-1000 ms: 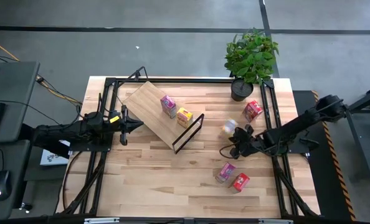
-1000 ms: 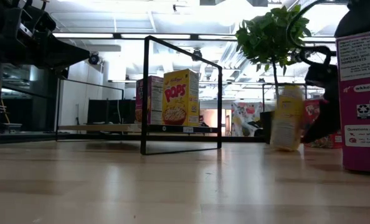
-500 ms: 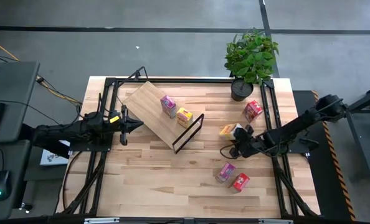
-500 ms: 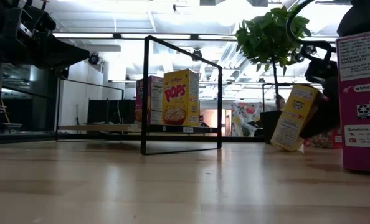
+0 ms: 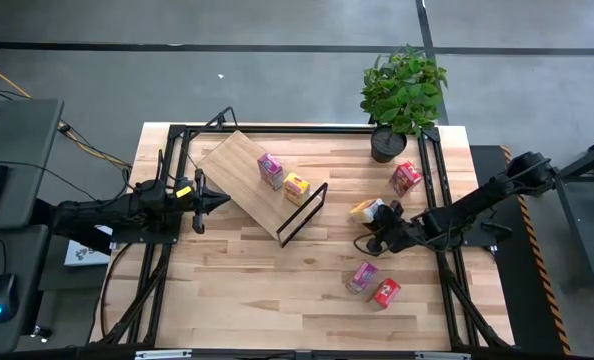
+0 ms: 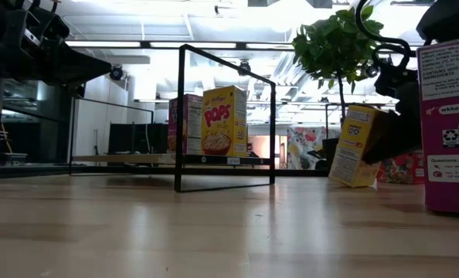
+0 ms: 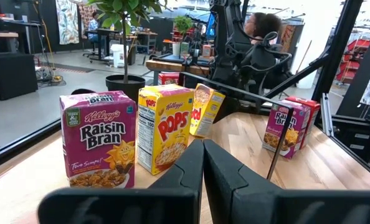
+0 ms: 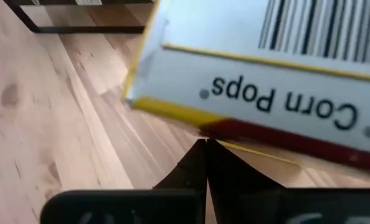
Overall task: Stack cereal on shelf
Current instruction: Put the yellow cereal on the shelf aligned with the other yellow cereal box
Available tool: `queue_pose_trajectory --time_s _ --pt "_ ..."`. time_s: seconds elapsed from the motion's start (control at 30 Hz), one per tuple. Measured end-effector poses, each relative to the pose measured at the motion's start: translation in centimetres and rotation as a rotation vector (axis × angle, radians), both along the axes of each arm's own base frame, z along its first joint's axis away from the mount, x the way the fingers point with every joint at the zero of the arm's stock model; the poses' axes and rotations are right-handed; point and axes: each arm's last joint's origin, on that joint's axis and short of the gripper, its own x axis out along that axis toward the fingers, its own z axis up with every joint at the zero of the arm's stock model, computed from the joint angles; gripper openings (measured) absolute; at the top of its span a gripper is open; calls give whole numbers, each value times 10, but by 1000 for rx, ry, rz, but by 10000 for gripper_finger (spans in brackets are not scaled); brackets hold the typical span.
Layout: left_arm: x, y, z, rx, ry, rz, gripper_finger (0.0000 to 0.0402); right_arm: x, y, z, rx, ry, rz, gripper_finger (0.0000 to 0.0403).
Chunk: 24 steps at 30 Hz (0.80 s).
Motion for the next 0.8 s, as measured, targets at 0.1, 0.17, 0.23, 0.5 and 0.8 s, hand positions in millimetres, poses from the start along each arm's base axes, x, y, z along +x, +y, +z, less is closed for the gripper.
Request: queue_pose_trajectory --time_s 0.1,0.17,0.23,0.5,0.8 --pt "0 0 0 0 0 0 3 0 0 0 0 4 8 0" --pt "0 0 0 0 0 0 3 0 0 0 1 4 8 0" --pt "0 0 0 0 0 0 3 0 0 1 3 0 9 0" --pt "0 0 0 0 0 0 3 -2 0 12 28 -46 58 0" --pt "0 0 0 0 0 0 3 -5 -1 27 14 -122 89 0"
